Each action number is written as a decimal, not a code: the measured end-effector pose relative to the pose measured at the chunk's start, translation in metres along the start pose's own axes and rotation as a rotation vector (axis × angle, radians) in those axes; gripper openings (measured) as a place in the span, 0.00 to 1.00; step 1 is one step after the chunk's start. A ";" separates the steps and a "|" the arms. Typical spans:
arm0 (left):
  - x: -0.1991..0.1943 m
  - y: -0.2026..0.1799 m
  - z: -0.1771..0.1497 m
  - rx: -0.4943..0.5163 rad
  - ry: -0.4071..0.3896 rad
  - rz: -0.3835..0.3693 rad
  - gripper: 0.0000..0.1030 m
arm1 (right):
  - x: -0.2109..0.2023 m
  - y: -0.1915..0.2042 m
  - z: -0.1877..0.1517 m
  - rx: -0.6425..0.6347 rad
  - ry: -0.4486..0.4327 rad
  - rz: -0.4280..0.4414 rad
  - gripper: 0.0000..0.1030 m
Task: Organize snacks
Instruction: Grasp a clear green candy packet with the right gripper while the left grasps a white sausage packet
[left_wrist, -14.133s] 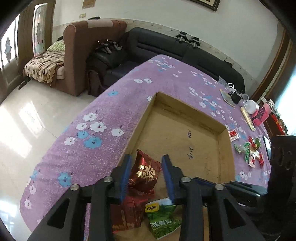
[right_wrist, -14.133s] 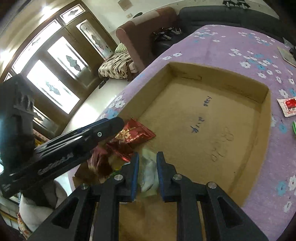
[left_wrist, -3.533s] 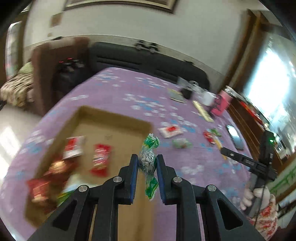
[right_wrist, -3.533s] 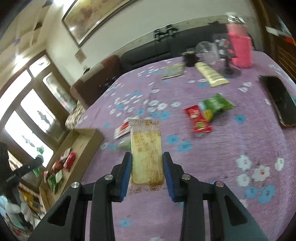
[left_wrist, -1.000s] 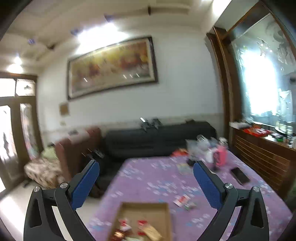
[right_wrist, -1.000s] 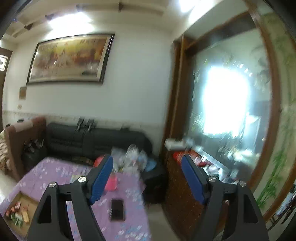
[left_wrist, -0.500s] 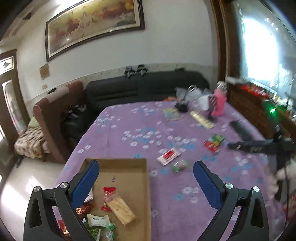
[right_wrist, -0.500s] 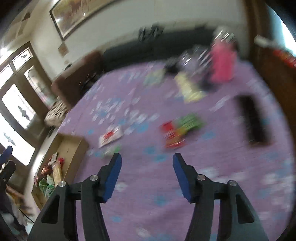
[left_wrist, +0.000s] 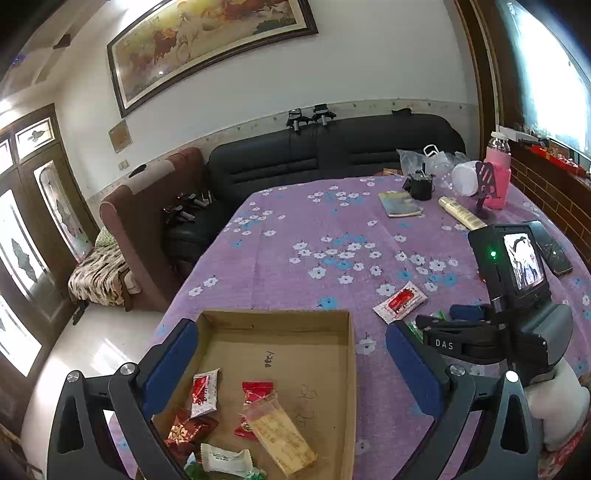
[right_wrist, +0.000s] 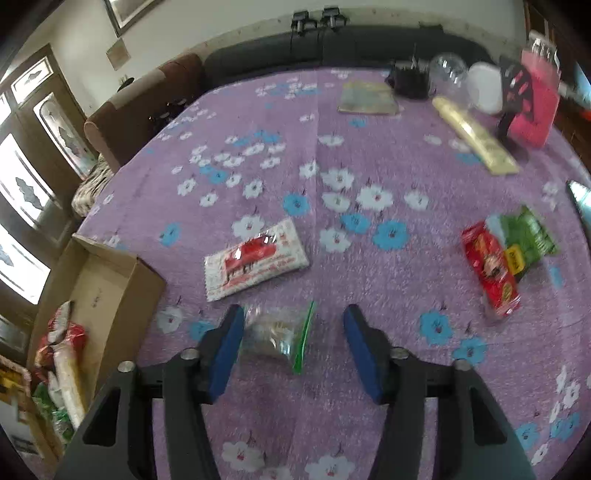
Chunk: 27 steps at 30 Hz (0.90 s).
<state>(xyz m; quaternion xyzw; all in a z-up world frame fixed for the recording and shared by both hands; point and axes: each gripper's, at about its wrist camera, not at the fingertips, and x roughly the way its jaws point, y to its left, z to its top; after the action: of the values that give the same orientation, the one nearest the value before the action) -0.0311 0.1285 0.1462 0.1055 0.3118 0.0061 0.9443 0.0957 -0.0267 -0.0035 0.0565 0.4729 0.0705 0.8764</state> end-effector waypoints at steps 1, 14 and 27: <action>0.002 0.000 -0.001 0.002 0.005 0.000 1.00 | 0.002 0.002 0.000 -0.015 0.002 -0.017 0.30; 0.009 -0.006 -0.005 0.007 0.038 -0.023 1.00 | -0.034 -0.037 -0.031 -0.021 -0.012 -0.059 0.26; 0.093 -0.090 0.036 0.113 0.202 -0.331 1.00 | -0.047 -0.109 -0.040 0.149 -0.066 0.095 0.17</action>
<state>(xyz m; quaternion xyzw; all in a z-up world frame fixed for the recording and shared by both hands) 0.0600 0.0411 0.1018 0.1047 0.4180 -0.1561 0.8888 0.0446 -0.1413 -0.0046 0.1461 0.4445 0.0749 0.8806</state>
